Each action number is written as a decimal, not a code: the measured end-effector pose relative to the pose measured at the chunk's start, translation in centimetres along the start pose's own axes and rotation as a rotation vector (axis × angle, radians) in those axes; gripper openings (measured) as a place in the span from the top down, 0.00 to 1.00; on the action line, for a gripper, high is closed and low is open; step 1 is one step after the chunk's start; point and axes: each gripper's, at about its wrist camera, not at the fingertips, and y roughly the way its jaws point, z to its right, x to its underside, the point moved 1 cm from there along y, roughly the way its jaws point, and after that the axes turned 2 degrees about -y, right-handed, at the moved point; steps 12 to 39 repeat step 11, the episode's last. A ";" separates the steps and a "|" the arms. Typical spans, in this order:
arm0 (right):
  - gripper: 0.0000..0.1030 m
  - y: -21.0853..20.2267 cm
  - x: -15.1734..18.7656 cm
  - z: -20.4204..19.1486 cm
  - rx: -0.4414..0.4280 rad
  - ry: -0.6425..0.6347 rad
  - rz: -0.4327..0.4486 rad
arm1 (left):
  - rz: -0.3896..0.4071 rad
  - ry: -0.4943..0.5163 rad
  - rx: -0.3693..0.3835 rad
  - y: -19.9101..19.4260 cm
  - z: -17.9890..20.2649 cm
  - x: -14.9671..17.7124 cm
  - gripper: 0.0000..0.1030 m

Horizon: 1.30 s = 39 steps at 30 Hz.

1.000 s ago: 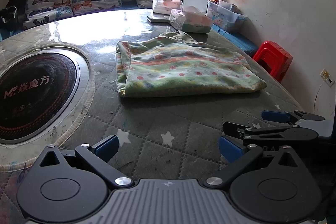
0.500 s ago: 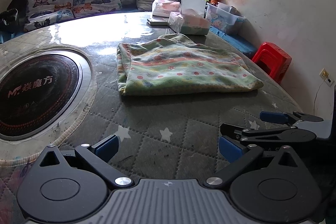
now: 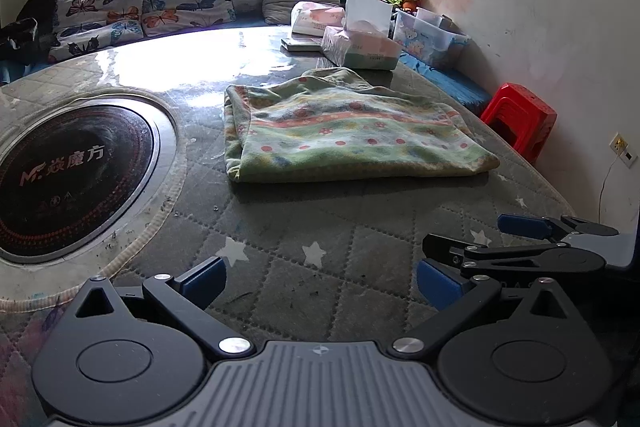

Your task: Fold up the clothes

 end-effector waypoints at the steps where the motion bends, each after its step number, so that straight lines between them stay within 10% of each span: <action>1: 0.00 0.0 0.0 0.0 0.000 0.001 0.001 | 0.000 0.000 0.000 0.0 0.0 0.0 0.00; 39: 0.00 -0.2 0.2 0.2 -0.006 0.011 0.009 | 0.001 0.005 -0.002 -0.1 0.4 0.1 0.00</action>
